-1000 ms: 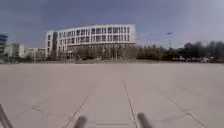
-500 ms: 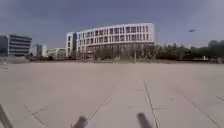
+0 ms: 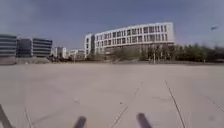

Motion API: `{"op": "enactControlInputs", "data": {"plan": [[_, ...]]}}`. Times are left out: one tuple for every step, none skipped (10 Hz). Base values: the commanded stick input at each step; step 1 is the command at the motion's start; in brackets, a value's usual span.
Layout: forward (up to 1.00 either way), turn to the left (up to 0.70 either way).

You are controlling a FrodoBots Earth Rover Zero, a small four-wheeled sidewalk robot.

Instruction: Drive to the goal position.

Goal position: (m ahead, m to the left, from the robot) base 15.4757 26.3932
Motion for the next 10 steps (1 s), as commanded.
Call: {"op": "enactControlInputs", "data": {"plan": [[1.00, 0.40], [1.00, 0.40], [1.00, 0.40], [1.00, 0.40], [1.00, 0.40], [1.00, 0.40], [1.00, 0.40], [1.00, 0.40], [1.00, 0.40], [1.00, 0.40]]}}
